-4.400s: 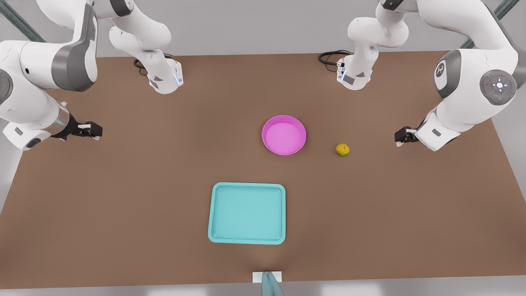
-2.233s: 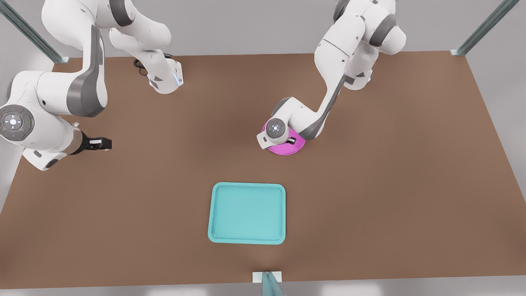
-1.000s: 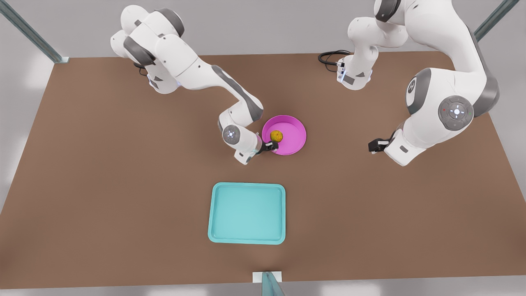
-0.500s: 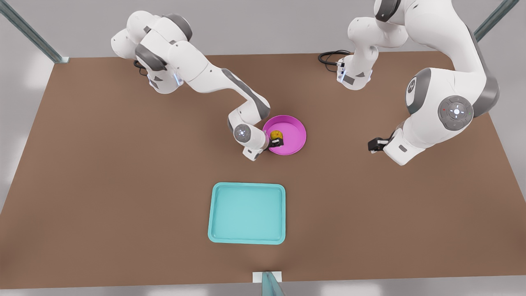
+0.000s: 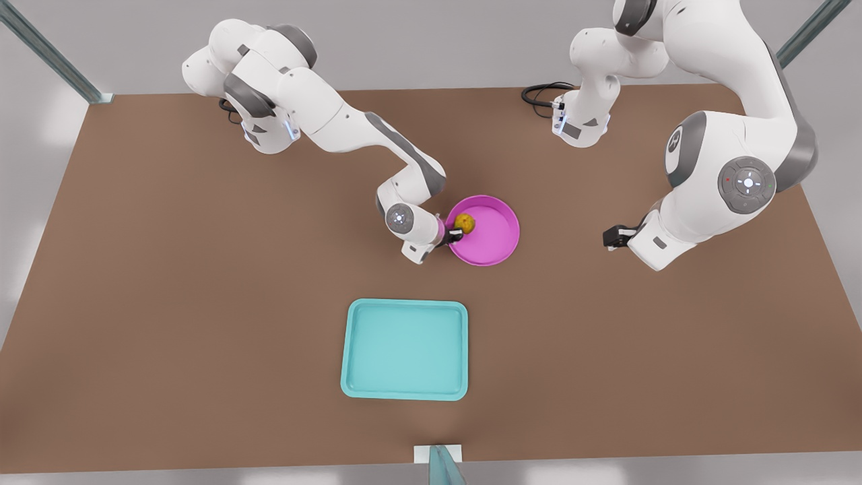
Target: Place the orange on the plate with the left arm and the plate on the tray with the right arm
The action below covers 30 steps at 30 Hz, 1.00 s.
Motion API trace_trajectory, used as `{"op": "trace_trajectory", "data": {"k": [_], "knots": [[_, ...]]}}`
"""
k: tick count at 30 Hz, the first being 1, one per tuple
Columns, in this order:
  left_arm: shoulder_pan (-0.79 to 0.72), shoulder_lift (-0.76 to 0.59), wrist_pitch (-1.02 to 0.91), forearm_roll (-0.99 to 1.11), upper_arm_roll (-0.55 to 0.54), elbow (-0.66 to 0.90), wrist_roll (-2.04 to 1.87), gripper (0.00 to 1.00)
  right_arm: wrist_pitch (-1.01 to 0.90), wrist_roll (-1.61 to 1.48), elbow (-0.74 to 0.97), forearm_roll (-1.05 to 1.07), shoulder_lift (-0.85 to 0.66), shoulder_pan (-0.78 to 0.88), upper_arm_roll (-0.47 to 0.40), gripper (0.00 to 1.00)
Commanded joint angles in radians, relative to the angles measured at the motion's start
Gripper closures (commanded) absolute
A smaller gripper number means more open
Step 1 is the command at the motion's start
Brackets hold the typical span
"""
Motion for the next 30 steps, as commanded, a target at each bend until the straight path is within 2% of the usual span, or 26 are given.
{"op": "trace_trajectory", "data": {"k": [1,13,30], "knots": [[0.000,0.000,-0.001,0.001,0.000,0.000,0.011,0.00,-0.011,0.030,0.005,-0.010,-0.001,0.000,0.000,0.79],[0.000,0.000,-0.001,0.001,0.000,0.000,0.011,0.00,0.006,-0.004,0.087,-0.005,-0.043,-0.072,0.000,0.79],[0.000,0.016,0.024,-0.015,0.000,0.002,0.008,0.00,-0.045,-0.057,0.114,-0.010,-0.060,-0.491,-0.003,0.79]]}}
